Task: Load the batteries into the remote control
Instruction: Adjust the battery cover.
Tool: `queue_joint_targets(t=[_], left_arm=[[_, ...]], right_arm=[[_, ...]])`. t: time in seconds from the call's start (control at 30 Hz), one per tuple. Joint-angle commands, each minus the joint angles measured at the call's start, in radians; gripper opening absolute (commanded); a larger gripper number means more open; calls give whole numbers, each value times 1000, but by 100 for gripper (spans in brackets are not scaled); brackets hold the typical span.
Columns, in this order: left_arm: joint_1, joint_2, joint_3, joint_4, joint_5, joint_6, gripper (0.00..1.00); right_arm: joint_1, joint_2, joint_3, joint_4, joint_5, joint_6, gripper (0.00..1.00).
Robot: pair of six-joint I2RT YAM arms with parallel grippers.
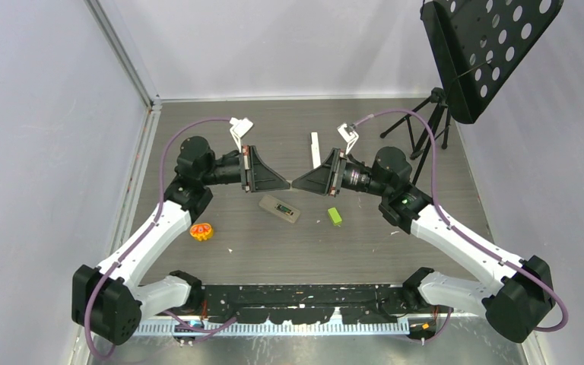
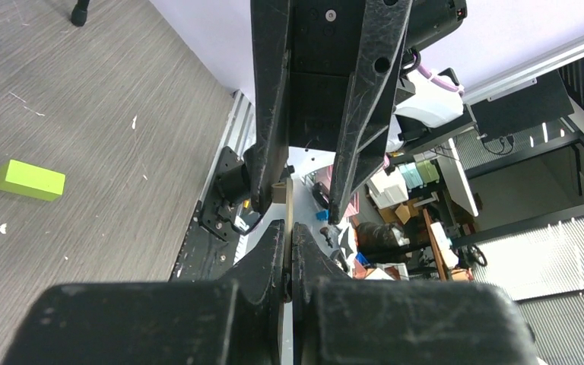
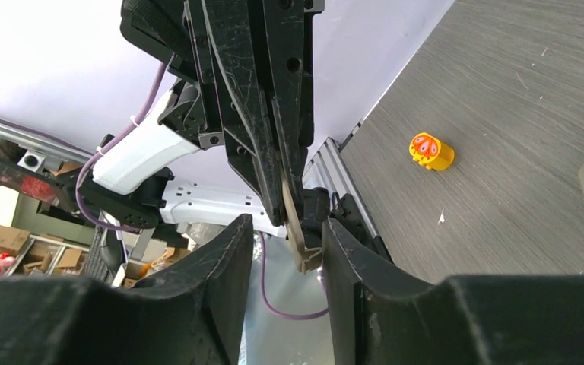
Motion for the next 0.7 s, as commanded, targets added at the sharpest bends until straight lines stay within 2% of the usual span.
queue_joint_targets(t=[0.0, 0.1, 0.23, 0.3, 0.4, 0.47, 0.5, 0.6, 0.67], left_arm=[[-2, 3, 28, 3, 3, 17, 0], [-2, 7, 32, 13, 0, 10, 0], [-2, 15, 39, 18, -2, 6, 0], [0, 19, 34, 18, -2, 8, 3], [13, 20, 7, 47, 11, 13, 23], [26, 15, -38, 111, 21, 16, 27], [36, 12, -63, 130, 21, 19, 26], [65, 19, -149, 208, 20, -28, 3], [89, 23, -187, 277, 20, -76, 0]], right_arm=[[1, -3, -2, 57, -35, 4, 38], [1, 1, -3, 70, -43, 13, 25], [1, 3, -6, 68, -32, 17, 1], [0, -5, -12, 63, -14, 21, 0], [-3, -28, -21, 30, 37, 25, 0], [-9, -43, -25, 19, 63, 50, 0], [-13, -49, -25, 21, 70, 71, 0], [-26, -70, -28, 41, 64, 118, 0], [-29, -85, -26, 13, 71, 114, 0]])
